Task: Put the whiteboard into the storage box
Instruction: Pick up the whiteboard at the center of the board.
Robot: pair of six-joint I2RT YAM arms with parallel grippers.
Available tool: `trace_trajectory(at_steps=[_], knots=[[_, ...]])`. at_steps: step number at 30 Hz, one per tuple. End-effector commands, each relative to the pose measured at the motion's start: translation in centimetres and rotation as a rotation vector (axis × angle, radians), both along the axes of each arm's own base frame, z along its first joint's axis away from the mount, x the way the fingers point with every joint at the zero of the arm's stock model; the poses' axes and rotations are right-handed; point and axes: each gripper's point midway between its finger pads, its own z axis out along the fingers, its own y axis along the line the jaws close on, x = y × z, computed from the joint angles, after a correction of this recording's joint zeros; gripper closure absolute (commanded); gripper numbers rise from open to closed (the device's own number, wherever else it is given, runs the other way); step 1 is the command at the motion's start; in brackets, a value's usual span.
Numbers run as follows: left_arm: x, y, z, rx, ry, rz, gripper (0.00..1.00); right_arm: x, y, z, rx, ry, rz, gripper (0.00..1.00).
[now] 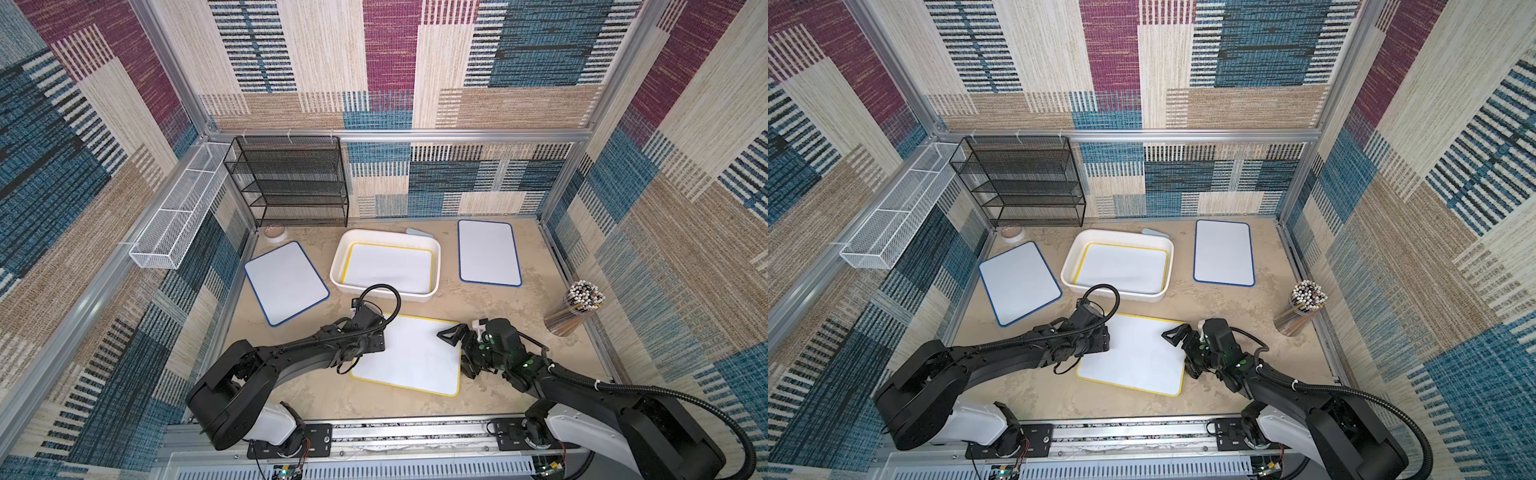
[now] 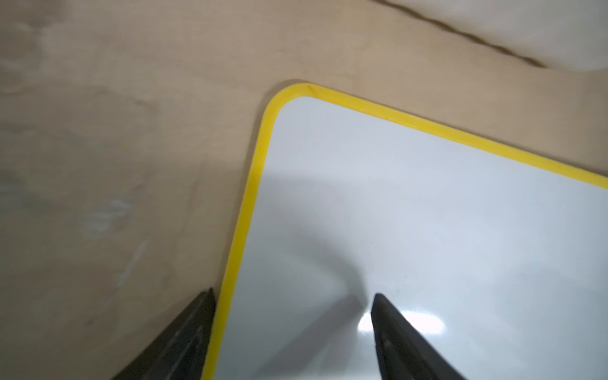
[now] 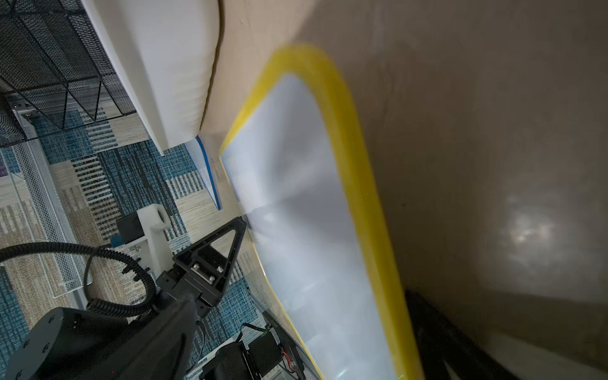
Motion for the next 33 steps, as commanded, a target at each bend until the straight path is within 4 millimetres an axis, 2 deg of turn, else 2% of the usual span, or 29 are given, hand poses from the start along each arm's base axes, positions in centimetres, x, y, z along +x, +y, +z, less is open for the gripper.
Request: trace_trajectory(at_steps=[1,10,19,26,33], knots=[[-6.9,-1.9,-1.7,-0.139,0.339,-0.118,0.23,0.2,0.7,1.7,0.086,-0.024,0.005,0.0],[-6.9,-1.3,-1.9,-0.113,0.346,-0.114,0.23,1.7,-0.5,4.3,0.026,-0.214,-0.037,0.02],[-6.8,-0.3,-2.2,-0.09,0.366,-0.081,0.23,2.1,-1.5,6.7,0.016,-0.343,-0.071,0.03],[-6.6,-0.2,-2.3,-0.092,0.369,-0.075,0.23,1.8,-2.0,7.5,0.009,-0.381,-0.077,0.05],[-6.4,-0.2,-2.4,-0.088,0.369,-0.071,0.23,1.3,-2.2,7.7,-0.041,-0.401,-0.042,0.13]])
